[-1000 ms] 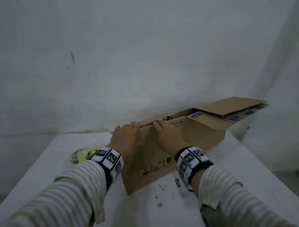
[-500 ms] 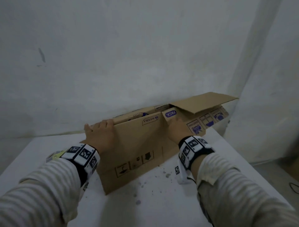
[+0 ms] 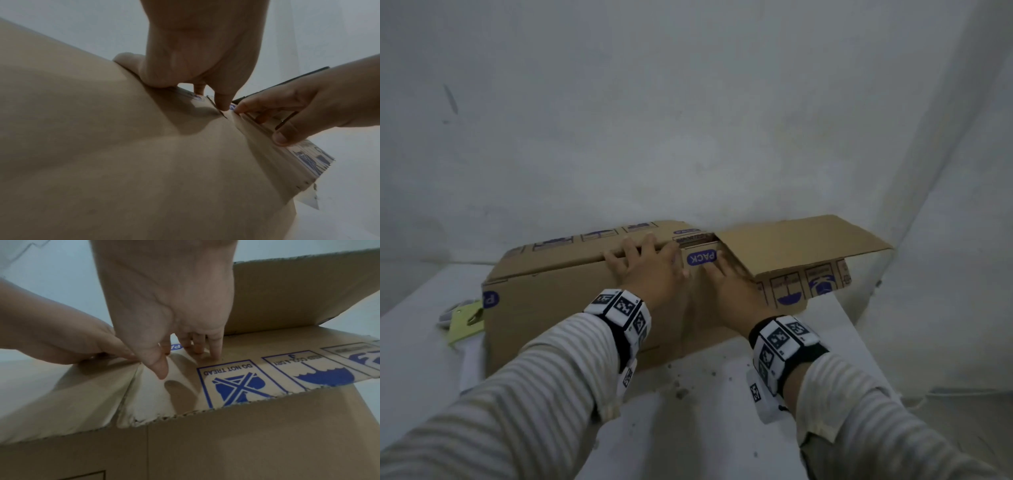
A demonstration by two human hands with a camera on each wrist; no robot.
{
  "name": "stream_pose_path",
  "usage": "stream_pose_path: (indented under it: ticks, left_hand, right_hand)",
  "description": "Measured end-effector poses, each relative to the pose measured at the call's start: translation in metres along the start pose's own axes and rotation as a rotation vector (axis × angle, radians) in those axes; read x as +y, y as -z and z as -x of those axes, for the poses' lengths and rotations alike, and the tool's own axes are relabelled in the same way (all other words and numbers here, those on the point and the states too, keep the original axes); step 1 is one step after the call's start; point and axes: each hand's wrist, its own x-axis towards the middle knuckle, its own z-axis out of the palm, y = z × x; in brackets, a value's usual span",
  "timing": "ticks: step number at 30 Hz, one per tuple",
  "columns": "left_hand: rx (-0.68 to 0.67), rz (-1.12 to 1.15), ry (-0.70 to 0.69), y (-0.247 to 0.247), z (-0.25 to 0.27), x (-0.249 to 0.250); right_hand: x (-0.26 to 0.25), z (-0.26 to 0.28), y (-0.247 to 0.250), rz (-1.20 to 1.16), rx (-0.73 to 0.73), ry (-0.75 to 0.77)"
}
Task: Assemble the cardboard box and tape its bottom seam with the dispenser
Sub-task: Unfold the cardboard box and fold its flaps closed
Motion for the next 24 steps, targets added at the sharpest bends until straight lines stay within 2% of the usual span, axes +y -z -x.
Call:
stream_pose_path:
  ticks: [2, 5, 6, 8, 10, 13, 17, 21, 24]
  left_hand:
    - [0.016, 0.032, 0.06, -0.001, -0.004, 0.018]
    - [-0.003, 0.069, 0.119, -0.002, -0.011, 0.028]
    - [-0.007, 0.074, 0.13, -0.001, -0.012, 0.029]
    - [-0.01, 0.086, 0.14, -0.002, -0.015, 0.028]
    - [-0.02, 0.102, 0.134, -0.003, -0.019, 0.024]
    - [-0.04, 0.15, 0.107, -0.009, -0.026, 0.016]
    - [-0.03, 0.18, 0.106, -0.011, -0.031, 0.014]
    - [-0.009, 0.21, 0.101, -0.01, -0.028, 0.014]
    - [0.006, 0.236, 0.066, -0.009, -0.025, 0.011]
  right_hand:
    - [0.01, 0.003, 0.002, -0.033, -0.033, 0.045]
    - [0.03, 0.008, 0.013, -0.025, -0.075, 0.032]
    - [0.036, 0.007, 0.018, -0.011, -0.029, 0.031]
    - [0.051, 0.004, 0.027, -0.024, 0.156, 0.014]
    - [0.063, -0.001, 0.035, -0.164, 0.305, -0.022]
    - [0.081, -0.016, 0.05, -0.246, 0.408, -0.033]
    - [0.108, -0.035, 0.071, -0.21, 0.392, -0.08]
    - [0.13, -0.051, 0.08, -0.188, 0.266, -0.158]
    - [0.139, -0.057, 0.079, -0.175, 0.234, -0.194]
